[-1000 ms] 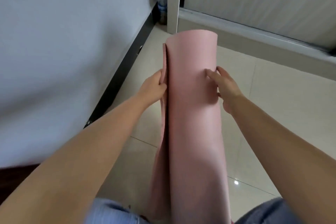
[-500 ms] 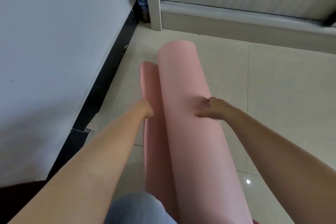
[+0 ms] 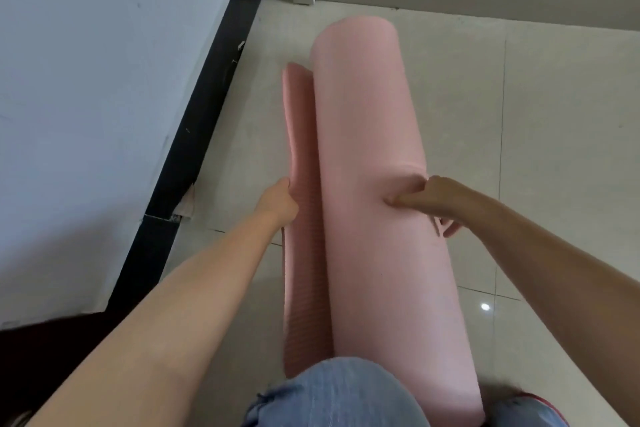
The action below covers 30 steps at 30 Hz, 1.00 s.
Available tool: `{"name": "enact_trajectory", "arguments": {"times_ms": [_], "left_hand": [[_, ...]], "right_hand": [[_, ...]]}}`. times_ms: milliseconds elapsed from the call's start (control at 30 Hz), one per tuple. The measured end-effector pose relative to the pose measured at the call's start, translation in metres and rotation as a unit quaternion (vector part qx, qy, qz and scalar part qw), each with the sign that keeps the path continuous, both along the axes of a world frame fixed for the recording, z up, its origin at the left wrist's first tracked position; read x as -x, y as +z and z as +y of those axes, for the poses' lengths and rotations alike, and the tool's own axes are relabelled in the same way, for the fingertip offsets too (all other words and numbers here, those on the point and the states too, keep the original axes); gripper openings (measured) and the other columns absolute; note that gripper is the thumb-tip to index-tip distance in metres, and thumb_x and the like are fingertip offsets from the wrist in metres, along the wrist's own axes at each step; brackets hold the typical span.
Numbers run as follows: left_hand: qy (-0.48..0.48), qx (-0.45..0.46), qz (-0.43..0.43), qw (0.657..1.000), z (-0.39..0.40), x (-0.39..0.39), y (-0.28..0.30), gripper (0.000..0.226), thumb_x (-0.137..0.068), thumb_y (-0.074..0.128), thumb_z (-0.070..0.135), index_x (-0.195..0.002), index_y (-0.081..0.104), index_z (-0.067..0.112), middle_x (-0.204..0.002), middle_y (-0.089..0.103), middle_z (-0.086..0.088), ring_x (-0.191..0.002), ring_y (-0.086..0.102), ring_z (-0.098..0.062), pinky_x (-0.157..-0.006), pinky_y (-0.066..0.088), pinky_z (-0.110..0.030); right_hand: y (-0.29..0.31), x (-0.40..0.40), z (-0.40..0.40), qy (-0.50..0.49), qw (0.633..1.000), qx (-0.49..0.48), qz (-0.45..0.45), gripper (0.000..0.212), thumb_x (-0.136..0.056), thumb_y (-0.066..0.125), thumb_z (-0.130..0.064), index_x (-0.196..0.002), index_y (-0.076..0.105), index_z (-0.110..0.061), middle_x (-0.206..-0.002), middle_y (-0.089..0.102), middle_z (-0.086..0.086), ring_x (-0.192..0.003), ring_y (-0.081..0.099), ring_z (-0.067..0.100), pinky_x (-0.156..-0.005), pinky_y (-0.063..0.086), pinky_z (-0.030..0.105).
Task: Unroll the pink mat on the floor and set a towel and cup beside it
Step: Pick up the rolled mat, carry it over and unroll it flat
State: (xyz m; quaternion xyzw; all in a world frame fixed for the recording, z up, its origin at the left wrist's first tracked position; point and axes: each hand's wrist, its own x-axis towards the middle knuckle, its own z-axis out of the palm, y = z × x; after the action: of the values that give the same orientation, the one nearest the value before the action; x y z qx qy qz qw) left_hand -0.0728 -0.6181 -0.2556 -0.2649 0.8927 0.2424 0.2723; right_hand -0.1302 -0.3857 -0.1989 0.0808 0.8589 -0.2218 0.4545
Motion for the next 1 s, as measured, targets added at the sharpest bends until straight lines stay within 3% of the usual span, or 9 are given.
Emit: {"name": "enact_trajectory", "arguments": {"times_ms": [167, 300, 400, 567, 633, 733, 800, 900, 1000], "left_hand": [[0.002, 0.047, 0.052, 0.998, -0.026, 0.017, -0.002, 0.034, -0.088, 0.046, 0.001, -0.122, 0.046, -0.004, -0.123, 0.055, -0.025, -0.111, 0.053, -0.039, -0.088, 0.045, -0.037], [0.031, 0.078, 0.083, 0.993, -0.045, 0.017, -0.006, 0.034, -0.089, 0.053, 0.006, -0.12, 0.047, -0.005, -0.119, 0.057, -0.026, -0.109, 0.055, -0.038, -0.079, 0.043, -0.035], [0.04, 0.081, 0.107, 0.99, -0.047, 0.01, -0.011, 0.036, -0.09, 0.054, 0.008, -0.122, 0.046, -0.005, -0.114, 0.059, -0.028, -0.106, 0.055, -0.04, -0.082, 0.044, -0.039], [0.033, 0.073, 0.09, 0.993, -0.041, -0.004, -0.015, 0.036, -0.092, 0.046, 0.003, -0.127, 0.039, -0.002, -0.116, 0.058, -0.025, -0.106, 0.055, -0.037, -0.086, 0.044, -0.039], [0.017, 0.081, 0.086, 0.993, -0.04, -0.008, -0.016, 0.038, -0.092, 0.044, 0.001, -0.13, 0.037, 0.0, -0.117, 0.057, -0.023, -0.105, 0.054, -0.036, -0.086, 0.043, -0.04], [-0.025, 0.144, 0.104, 0.984, -0.043, -0.018, -0.018, 0.05, -0.085, 0.045, -0.01, -0.133, 0.038, 0.005, -0.121, 0.051, -0.022, -0.107, 0.05, -0.035, -0.088, 0.043, -0.041], [-0.166, 0.229, 0.161, 0.946, -0.043, -0.032, -0.022, 0.049, -0.068, 0.066, -0.01, -0.115, 0.059, 0.002, -0.106, 0.06, -0.021, -0.095, 0.059, -0.032, -0.074, 0.049, -0.038], [-0.309, 0.263, 0.162, 0.9, -0.04, -0.056, -0.026, 0.023, -0.044, 0.081, 0.005, -0.064, 0.072, 0.011, -0.065, 0.068, -0.005, -0.059, 0.067, -0.019, -0.049, 0.049, -0.023], [-0.284, 0.216, 0.052, 0.933, -0.04, -0.074, -0.036, 0.04, -0.083, 0.049, 0.011, -0.12, 0.062, 0.015, -0.134, 0.055, -0.012, -0.123, 0.053, -0.017, -0.092, 0.045, -0.03]], "right_hand": [[0.006, -0.001, -0.022, 0.008, 0.997, -0.001, -0.072, 0.074, -0.074, 0.055, -0.063, -0.132, 0.043, -0.019, -0.111, 0.048, 0.017, -0.08, 0.055, 0.032, -0.058, 0.049, 0.031], [0.003, -0.011, -0.046, 0.093, 0.995, -0.022, -0.018, 0.064, -0.083, 0.04, -0.063, -0.132, 0.046, -0.022, -0.132, 0.052, 0.011, -0.11, 0.055, 0.031, -0.087, 0.044, 0.034], [0.003, -0.015, -0.062, 0.101, 0.993, -0.055, -0.022, 0.066, -0.083, 0.033, -0.066, -0.13, 0.047, -0.022, -0.128, 0.056, 0.009, -0.099, 0.059, 0.029, -0.088, 0.044, 0.035], [-0.002, -0.016, -0.081, 0.14, 0.984, -0.108, -0.005, 0.071, -0.084, 0.025, -0.068, -0.131, 0.046, -0.019, -0.127, 0.057, 0.012, -0.118, 0.052, 0.03, -0.095, 0.038, 0.035], [-0.006, -0.019, -0.085, 0.098, 0.987, -0.111, 0.065, 0.082, -0.079, 0.04, -0.068, -0.133, 0.039, -0.007, -0.138, 0.047, 0.013, -0.123, 0.047, 0.03, -0.093, 0.04, 0.036], [-0.011, -0.022, -0.095, 0.067, 0.983, -0.087, 0.144, 0.105, -0.077, 0.055, -0.058, -0.143, -0.001, 0.001, -0.155, 0.004, 0.017, -0.142, 0.011, 0.031, -0.107, 0.034, 0.048], [-0.012, -0.023, -0.099, 0.121, 0.975, -0.052, 0.18, 0.095, -0.082, 0.054, -0.046, -0.145, -0.007, -0.011, -0.155, -0.016, 0.01, -0.143, -0.009, 0.031, -0.11, 0.026, 0.054], [-0.014, -0.027, -0.101, 0.307, 0.909, -0.012, 0.282, 0.062, -0.085, 0.04, -0.018, -0.142, 0.019, -0.029, -0.156, -0.02, -0.001, -0.141, -0.024, 0.03, -0.112, 0.002, 0.061], [-0.014, -0.029, -0.1, 0.43, 0.864, -0.007, 0.261, 0.062, -0.08, 0.03, -0.001, -0.137, 0.031, -0.027, -0.158, -0.006, -0.008, -0.143, -0.021, 0.021, -0.108, -0.01, 0.064]]}}
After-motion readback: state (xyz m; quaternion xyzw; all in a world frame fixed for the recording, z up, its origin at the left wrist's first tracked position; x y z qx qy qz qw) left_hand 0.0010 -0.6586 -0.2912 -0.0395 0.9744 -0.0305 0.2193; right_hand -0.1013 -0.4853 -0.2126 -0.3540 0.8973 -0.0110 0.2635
